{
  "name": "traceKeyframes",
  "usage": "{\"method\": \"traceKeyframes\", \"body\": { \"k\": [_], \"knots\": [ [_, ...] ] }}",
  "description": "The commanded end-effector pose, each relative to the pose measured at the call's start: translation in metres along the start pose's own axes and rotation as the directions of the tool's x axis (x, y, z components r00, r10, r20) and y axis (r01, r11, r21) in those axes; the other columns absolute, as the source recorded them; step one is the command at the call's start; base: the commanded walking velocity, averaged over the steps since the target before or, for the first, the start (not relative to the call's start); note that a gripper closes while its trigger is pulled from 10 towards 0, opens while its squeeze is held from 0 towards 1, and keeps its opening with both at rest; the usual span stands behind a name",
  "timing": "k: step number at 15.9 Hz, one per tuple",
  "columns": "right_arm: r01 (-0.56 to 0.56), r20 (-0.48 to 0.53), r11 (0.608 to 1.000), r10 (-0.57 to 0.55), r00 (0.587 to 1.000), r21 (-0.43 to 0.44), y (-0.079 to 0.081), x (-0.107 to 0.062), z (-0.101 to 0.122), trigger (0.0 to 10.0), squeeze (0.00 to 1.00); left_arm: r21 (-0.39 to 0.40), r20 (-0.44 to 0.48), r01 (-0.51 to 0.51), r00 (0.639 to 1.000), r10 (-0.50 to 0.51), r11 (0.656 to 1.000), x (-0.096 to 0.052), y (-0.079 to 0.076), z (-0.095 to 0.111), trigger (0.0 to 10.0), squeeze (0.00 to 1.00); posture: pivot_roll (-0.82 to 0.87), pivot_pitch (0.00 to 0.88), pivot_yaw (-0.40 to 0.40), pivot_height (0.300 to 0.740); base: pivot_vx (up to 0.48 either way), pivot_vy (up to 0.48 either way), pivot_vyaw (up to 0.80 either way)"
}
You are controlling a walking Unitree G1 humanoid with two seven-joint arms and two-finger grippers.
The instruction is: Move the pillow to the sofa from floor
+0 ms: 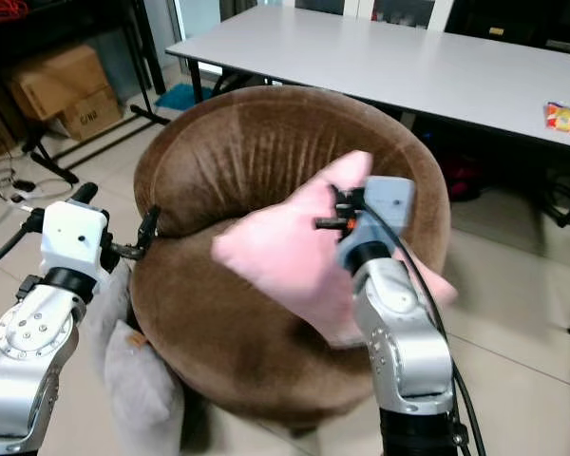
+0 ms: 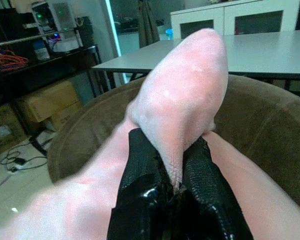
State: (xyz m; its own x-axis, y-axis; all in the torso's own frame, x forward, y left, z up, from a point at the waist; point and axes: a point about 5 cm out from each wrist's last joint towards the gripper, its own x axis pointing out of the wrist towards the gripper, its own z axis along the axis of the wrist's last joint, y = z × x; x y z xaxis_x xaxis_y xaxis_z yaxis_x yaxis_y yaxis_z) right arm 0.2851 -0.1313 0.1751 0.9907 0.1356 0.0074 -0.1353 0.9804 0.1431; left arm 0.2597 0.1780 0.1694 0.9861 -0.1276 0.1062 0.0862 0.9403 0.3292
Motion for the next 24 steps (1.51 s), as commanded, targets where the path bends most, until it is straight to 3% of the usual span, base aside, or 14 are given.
{"method": "traceKeyframes", "body": {
  "k": [1,18,24],
  "knots": [
    [-0.002,0.064,1.0,0.002,0.998,-0.002,-0.001,0.001,0.012,10.0,0.0,0.001,0.004,0.011,1.0,-0.011,1.0,0.0,-0.001,0.001,10.0,0.0,-0.08,0.0,0.036,0.74,0.315,0.0,0.0],
    [-0.018,0.061,1.0,0.018,0.998,-0.001,0.001,0.002,0.011,10.0,0.0,0.014,0.012,0.02,1.0,-0.02,1.0,0.002,-0.003,0.002,10.0,0.0,-0.08,0.0,0.035,0.74,0.3,0.0,-0.09],
    [-0.067,0.076,0.998,0.067,0.995,-0.004,0.009,0.004,0.018,10.0,0.0,0.03,-0.007,0.051,0.999,-0.05,0.998,0.0,0.001,-0.002,10.0,0.0,-0.07,0.0,0.042,0.74,0.0,0.0,0.0]
  ]
}}
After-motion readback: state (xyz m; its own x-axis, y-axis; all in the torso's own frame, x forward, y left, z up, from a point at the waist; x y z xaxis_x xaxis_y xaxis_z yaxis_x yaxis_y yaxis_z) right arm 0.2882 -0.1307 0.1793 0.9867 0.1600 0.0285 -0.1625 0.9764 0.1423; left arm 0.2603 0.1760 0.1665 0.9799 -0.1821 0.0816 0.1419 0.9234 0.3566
